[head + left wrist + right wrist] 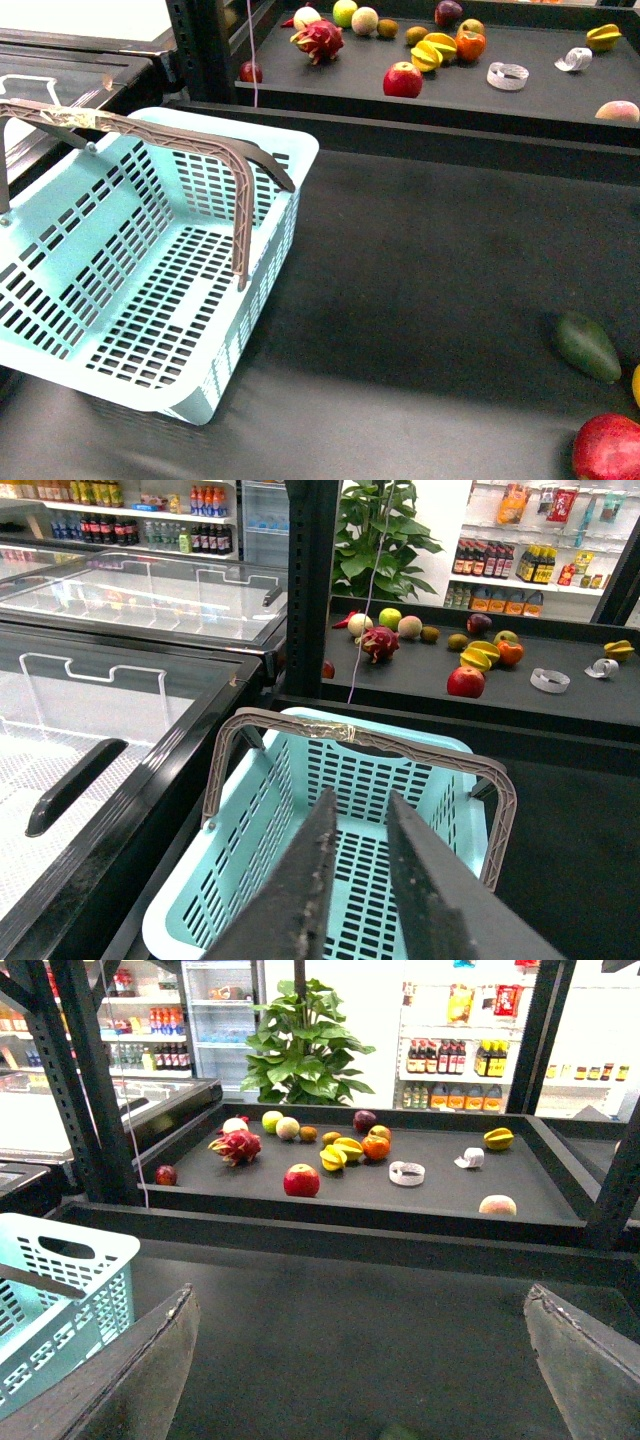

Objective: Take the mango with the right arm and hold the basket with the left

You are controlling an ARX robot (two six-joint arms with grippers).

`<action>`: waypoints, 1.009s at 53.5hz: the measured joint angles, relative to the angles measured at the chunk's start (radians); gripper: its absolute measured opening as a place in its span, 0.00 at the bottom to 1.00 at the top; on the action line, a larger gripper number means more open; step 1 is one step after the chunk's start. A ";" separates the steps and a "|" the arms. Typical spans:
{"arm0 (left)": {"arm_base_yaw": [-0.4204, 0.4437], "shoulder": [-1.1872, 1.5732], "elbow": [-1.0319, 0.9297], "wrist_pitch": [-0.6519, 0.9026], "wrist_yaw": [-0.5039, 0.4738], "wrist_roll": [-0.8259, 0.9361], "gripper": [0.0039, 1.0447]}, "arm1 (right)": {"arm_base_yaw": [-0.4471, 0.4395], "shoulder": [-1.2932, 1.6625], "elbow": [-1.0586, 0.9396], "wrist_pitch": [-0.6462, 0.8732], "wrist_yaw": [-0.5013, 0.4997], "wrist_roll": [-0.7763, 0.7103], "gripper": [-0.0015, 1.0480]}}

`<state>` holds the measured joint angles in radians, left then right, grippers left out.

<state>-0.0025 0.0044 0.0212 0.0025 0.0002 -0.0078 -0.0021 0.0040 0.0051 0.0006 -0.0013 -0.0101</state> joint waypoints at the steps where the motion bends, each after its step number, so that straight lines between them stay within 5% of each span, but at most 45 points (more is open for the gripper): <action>1: 0.000 0.000 0.000 0.000 0.000 0.000 0.19 | 0.000 0.000 0.000 0.000 0.000 0.000 0.92; 14: 0.000 0.000 0.000 0.000 0.000 0.000 0.78 | 0.000 0.000 0.000 0.000 0.000 0.000 0.92; 19: 0.000 0.000 0.000 0.000 0.000 0.000 0.94 | 0.000 0.000 0.000 0.000 0.000 0.000 0.92; 24: -0.010 0.008 0.003 -0.009 -0.022 -0.005 0.92 | 0.000 0.000 0.000 0.000 0.000 0.000 0.92; 28: -0.150 0.196 0.074 -0.143 -0.477 -0.173 0.92 | 0.000 0.000 0.000 0.000 0.001 0.000 0.92; 32: -0.158 0.440 0.122 -0.055 -0.690 -0.345 0.92 | 0.001 0.000 0.000 0.000 -0.002 0.000 0.92; 42: -0.042 0.918 0.249 0.227 -0.497 -0.594 0.92 | 0.001 0.000 0.000 0.000 0.000 0.000 0.92; 54: -0.025 1.371 0.436 0.394 -0.385 -0.777 0.92 | 0.001 0.000 0.000 0.000 0.000 0.000 0.92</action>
<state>-0.0273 1.3754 0.4576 0.3962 -0.3843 -0.7853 -0.0013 0.0040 0.0051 0.0006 -0.0017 -0.0101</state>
